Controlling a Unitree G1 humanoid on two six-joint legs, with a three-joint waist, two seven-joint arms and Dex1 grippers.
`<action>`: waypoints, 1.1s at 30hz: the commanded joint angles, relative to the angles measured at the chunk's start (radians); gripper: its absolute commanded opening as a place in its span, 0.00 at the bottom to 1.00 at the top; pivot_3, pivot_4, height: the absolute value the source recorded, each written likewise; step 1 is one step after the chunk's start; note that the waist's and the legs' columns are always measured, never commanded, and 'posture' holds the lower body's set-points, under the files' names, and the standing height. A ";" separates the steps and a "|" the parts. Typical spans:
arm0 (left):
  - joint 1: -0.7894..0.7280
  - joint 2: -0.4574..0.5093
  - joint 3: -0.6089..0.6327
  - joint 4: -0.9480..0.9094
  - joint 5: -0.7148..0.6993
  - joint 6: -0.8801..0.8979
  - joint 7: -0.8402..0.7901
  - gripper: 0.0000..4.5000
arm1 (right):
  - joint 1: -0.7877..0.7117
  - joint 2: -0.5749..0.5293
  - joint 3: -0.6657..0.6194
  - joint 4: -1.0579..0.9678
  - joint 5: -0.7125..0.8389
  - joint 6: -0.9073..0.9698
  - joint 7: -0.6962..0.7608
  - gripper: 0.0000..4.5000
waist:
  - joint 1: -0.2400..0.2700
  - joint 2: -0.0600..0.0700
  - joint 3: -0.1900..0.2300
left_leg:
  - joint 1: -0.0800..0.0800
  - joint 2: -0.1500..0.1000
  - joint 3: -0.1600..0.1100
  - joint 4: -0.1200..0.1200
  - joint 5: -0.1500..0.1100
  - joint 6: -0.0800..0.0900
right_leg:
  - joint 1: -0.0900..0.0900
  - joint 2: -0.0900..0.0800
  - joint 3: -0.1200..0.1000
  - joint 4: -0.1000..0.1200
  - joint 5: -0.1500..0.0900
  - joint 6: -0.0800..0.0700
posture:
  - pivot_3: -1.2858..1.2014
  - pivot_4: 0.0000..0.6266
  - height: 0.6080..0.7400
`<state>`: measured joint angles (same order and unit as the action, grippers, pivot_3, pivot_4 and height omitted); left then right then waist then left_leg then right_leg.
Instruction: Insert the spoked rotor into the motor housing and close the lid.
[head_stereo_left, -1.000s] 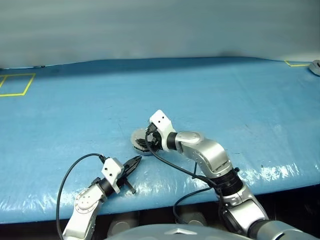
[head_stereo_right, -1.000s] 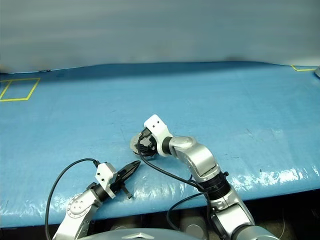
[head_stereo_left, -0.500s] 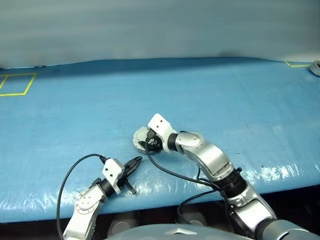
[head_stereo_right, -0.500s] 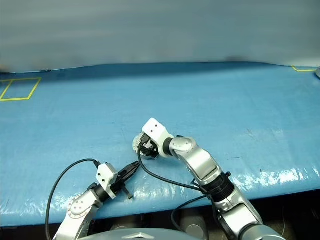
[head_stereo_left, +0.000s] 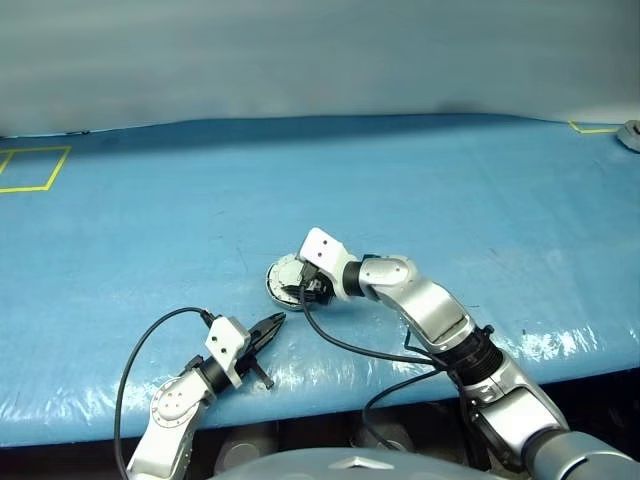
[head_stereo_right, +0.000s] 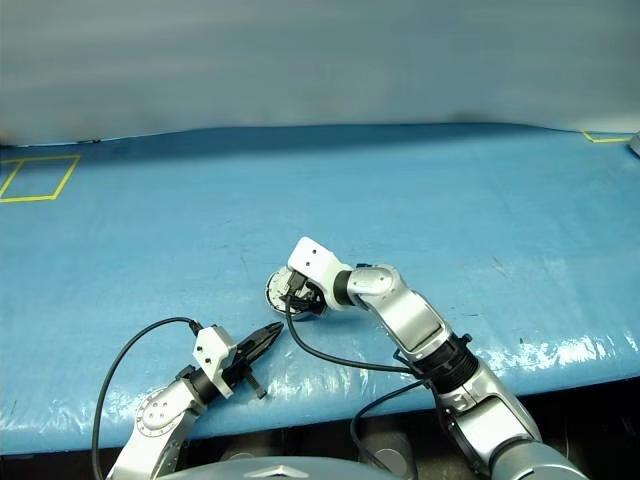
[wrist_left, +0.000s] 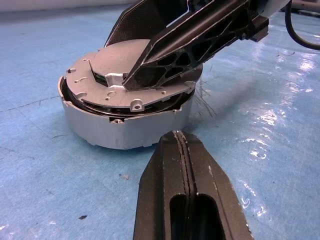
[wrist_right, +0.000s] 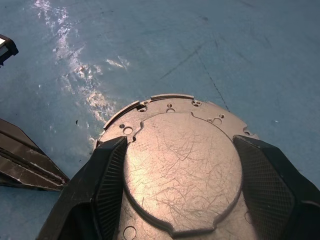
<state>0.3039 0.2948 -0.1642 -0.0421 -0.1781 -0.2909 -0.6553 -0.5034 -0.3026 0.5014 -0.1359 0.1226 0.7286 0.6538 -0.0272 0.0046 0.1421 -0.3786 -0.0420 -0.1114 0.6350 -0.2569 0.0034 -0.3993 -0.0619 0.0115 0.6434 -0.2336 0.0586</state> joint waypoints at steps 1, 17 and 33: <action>0.002 -0.004 0.001 0.000 -0.011 -0.017 -0.003 0.00 | 0.001 0.043 -0.050 -0.011 0.023 0.005 -0.023 0.67 | 0.000 0.000 0.000 | 0.000 0.000 0.000 0.000 0.000 0.000 | 0.000 0.000 0.000 0.000 0.000 0.000 | 0.52 0.24 1.00; -0.009 -0.002 0.002 0.032 -0.013 -0.035 -0.016 0.00 | 0.009 0.031 -0.059 0.034 0.002 -0.027 0.007 0.67 | 0.001 0.000 0.000 | 0.000 0.000 0.000 0.003 0.000 0.000 | 0.001 0.000 0.000 0.001 0.000 0.000 | 0.52 0.24 1.00; -0.014 -0.012 0.003 0.054 -0.011 -0.053 -0.023 0.00 | 0.000 0.006 -0.029 0.099 -0.022 -0.074 0.077 0.67 | 0.002 0.000 0.000 | 0.000 0.000 0.000 0.007 -0.001 0.001 | 0.002 0.000 0.000 0.001 0.001 0.001 | 0.52 0.24 1.00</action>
<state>0.2916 0.2838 -0.1646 0.0137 -0.1789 -0.3206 -0.6766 -0.5164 -0.3018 0.4748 -0.0488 0.1027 0.6530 0.7298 -0.0250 0.0051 0.1424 -0.3786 -0.0421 -0.1116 0.6426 -0.2577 0.0047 -0.3970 -0.0617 0.0114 0.6446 -0.2327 0.0600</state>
